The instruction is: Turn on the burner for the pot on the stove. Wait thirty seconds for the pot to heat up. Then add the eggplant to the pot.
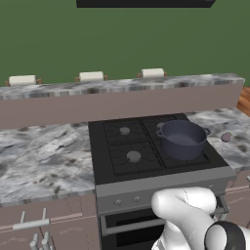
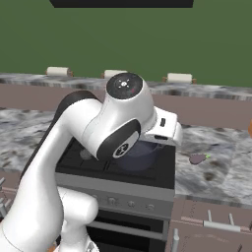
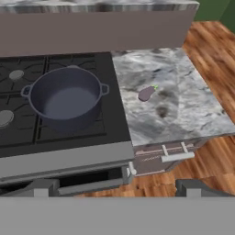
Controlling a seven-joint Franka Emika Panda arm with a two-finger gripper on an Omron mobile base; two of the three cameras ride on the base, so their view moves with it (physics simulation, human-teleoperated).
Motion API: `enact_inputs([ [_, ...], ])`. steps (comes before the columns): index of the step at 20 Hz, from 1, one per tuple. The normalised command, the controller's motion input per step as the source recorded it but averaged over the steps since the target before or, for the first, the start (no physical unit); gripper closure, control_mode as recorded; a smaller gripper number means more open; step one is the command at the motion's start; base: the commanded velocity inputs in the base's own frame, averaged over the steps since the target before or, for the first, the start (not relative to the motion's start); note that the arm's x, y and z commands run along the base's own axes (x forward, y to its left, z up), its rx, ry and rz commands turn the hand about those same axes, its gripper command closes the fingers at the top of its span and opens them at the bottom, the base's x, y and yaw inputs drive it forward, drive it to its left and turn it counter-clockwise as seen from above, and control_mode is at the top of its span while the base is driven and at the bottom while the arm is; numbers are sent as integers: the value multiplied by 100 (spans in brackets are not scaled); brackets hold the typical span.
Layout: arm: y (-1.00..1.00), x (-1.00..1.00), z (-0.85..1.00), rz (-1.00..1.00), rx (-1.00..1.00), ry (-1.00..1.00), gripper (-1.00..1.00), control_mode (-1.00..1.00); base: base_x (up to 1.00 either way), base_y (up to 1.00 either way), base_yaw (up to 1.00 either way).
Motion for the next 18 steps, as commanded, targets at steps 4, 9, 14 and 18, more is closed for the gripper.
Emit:
enact_inputs([
  [4, 0, 10, -6, 0, -1, 0, -100, -100, 0, 0, 0],
  [9, 0, 2, -1, -1, 0, 2, -100, -100, 0, 0, 0],
  [14, 4, 2, -1, -19, 4, 0, -100, -100, 0, 0, 0],
  [18, 2, 3, 0, -27, 3, 0, -100, -100, 0, 0, 0],
])
